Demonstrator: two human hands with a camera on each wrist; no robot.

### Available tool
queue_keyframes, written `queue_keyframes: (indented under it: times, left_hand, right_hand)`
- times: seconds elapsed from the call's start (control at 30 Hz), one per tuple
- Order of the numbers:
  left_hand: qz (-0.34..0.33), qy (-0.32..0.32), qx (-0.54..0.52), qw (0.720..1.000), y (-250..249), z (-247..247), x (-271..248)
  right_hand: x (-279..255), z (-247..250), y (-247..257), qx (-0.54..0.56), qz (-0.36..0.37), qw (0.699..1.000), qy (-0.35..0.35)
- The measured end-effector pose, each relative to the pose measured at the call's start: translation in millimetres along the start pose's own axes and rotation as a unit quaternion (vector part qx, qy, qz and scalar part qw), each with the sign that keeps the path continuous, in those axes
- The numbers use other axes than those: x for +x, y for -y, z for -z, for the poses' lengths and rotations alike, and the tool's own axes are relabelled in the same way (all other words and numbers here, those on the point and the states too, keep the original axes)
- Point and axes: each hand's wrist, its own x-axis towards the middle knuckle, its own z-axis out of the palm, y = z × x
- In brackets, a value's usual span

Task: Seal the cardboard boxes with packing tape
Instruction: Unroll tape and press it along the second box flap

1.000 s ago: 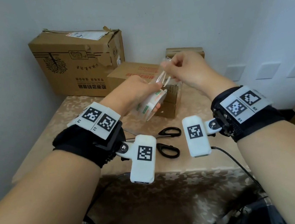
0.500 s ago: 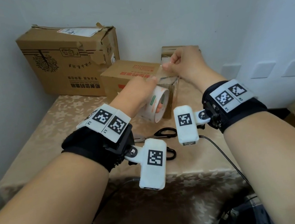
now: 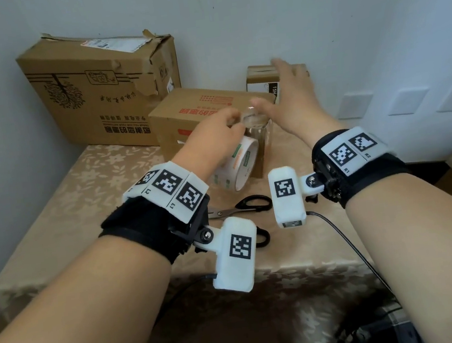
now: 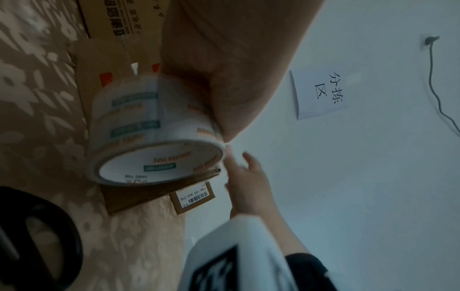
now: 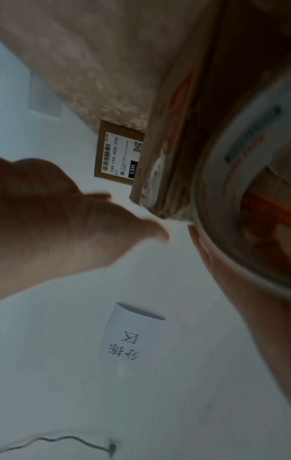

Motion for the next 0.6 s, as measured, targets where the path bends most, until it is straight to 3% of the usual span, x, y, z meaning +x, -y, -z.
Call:
queue_keyframes:
  times: [0.03, 0.1, 0.17, 0.2, 0.47, 0.6]
  left_hand:
    - [-0.01, 0.004, 0.002, 1.0, 1, -1, 0]
    - [-0.027, 0.005, -0.004, 1.0, 3, -2, 1]
    - [-0.035, 0.006, -0.023, 0.999, 4, -2, -1]
    - [-0.04, 0.008, -0.031, 0.999, 4, -2, -3]
    - [-0.048, 0.01, -0.047, 0.998, 6, -2, -5]
    - [-0.066, 0.001, -0.008, 0.998, 11, 5, -3]
  right_hand:
    - [-4, 0, 2, -0.011, 0.064, 0.998, 0.025]
    - [-10, -4, 6, -0.055, 0.154, 0.976, 0.141]
    - [-14, -8, 4, -0.11, 0.16, 0.954, 0.23]
    - [-13, -8, 1, -0.127, 0.152, 0.95, 0.242]
    - [-3, -6, -10, -0.232, 0.055, 0.949, 0.205]
    - [-13, -7, -14, -0.139, 0.18, 0.957, 0.18]
